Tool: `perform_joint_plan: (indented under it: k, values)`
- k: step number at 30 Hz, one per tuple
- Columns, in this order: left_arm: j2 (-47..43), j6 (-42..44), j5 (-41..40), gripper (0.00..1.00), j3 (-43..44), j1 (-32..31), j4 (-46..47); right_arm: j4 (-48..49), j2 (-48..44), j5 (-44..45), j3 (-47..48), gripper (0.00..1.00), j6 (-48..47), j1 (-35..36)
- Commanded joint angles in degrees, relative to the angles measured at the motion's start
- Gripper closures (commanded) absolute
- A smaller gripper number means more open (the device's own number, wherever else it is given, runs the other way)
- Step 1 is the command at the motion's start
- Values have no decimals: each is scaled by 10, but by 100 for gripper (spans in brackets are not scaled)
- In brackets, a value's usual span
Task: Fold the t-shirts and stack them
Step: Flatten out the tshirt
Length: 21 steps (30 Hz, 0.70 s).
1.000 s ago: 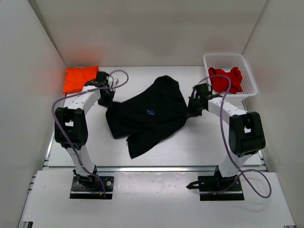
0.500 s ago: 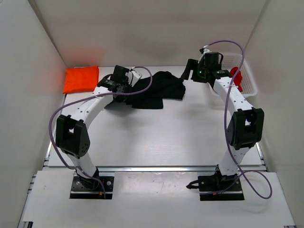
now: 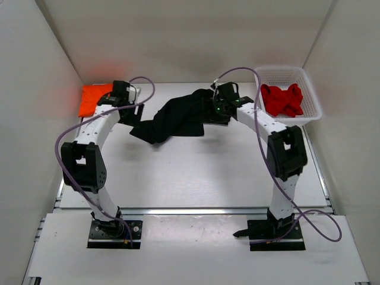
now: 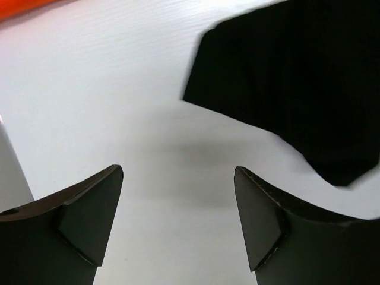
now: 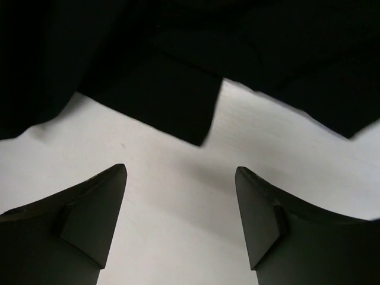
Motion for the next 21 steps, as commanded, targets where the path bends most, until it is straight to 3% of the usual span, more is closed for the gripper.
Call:
perform_joint_plan:
  k: [1,13,21]
  values:
    - [31,-50,5,14,18,42,2,-6,75,28,71,30,36,-2]
    - [198,-98,63,15,122,64,4,-26,129,86,78,30,29,33]
    - [242,-117,96,15,120,58,29,-37,153,95,79,29,35,57]
